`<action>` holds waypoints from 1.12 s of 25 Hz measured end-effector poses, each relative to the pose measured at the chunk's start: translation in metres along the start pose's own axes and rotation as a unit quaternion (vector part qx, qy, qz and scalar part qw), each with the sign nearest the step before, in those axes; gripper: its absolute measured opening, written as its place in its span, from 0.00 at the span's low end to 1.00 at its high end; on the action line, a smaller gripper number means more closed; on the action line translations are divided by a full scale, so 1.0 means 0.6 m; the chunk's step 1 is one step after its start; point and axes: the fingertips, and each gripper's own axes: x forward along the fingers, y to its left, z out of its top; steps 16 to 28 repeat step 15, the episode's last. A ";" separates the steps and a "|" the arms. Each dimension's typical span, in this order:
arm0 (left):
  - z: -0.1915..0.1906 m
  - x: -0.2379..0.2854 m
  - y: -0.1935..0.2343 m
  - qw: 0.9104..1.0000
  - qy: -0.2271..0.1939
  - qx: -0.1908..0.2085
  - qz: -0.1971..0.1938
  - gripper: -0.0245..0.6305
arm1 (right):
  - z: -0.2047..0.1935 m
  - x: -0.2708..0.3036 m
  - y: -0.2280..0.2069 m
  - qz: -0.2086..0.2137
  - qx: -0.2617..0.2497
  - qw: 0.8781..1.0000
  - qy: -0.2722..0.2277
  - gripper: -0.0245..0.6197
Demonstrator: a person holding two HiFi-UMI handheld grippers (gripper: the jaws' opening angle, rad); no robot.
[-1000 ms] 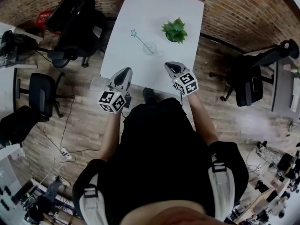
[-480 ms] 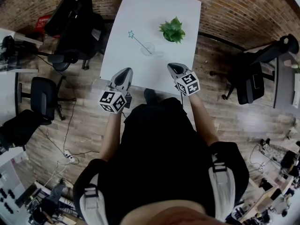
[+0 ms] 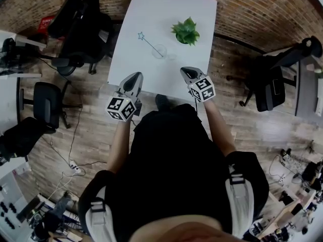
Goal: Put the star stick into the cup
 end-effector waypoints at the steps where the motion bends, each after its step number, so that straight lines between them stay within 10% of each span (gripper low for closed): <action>1: 0.000 0.000 -0.001 1.000 0.000 0.000 0.000 0.08 | -0.001 0.000 0.000 0.000 0.000 1.000 0.001 0.04; 28: 0.005 0.007 0.001 1.000 -0.001 -0.003 -0.002 0.08 | -0.002 0.005 -0.003 0.003 -0.001 1.000 0.010 0.04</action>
